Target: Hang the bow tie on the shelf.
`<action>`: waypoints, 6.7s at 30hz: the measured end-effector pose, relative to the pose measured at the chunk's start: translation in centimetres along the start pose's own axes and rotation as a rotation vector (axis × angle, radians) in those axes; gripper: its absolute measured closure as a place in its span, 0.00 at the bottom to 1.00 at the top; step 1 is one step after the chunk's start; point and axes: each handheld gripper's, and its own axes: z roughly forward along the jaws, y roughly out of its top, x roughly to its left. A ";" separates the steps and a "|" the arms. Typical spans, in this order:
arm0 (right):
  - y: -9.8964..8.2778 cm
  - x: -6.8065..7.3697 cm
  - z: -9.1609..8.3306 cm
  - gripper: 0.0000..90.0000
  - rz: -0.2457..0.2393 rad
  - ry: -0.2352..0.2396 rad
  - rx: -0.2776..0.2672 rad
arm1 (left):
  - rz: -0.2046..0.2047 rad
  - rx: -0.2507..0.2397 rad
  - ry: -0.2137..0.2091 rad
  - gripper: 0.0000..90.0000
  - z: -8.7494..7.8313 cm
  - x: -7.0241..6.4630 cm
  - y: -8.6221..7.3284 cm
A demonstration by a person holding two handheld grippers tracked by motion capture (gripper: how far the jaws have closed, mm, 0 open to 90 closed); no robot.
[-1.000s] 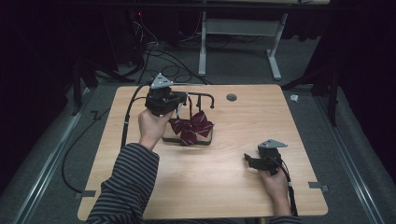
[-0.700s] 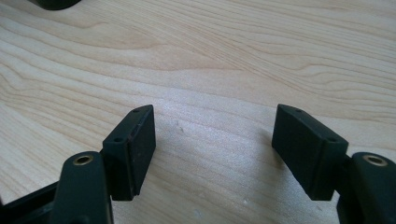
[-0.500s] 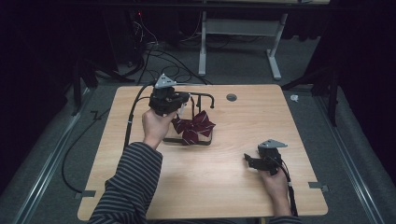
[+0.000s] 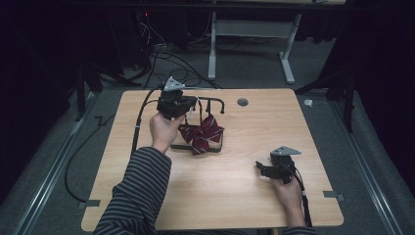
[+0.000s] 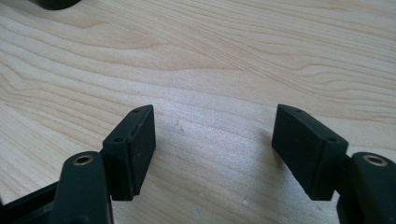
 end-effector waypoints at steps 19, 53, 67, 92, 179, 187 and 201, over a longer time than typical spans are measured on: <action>0.0 0.0 0.0 0.35 0.000 0.000 0.000 | 0.000 -0.013 0.053 0.96 1.2 0.8 0.6; 0.0 0.0 0.0 0.35 0.002 0.000 0.000 | -0.004 -0.002 0.070 0.95 1.7 1.2 1.0; 0.0 0.0 0.0 0.35 0.001 -0.001 0.001 | 0.001 0.002 0.069 0.96 0.9 1.5 0.6; 0.0 0.0 0.0 0.35 -0.001 -0.001 0.000 | -0.002 0.035 0.089 0.84 0.9 2.1 -0.3; 0.0 0.1 0.0 0.36 0.003 -0.003 0.002 | -0.188 0.040 0.072 0.74 -7.5 3.3 -14.4; 0.0 0.1 0.0 0.36 0.002 -0.003 0.002 | -0.232 0.064 0.075 0.74 -7.3 3.5 -16.7; 0.0 0.1 0.0 0.36 0.003 -0.004 0.002 | -0.241 0.099 0.094 0.73 -6.9 3.3 -18.6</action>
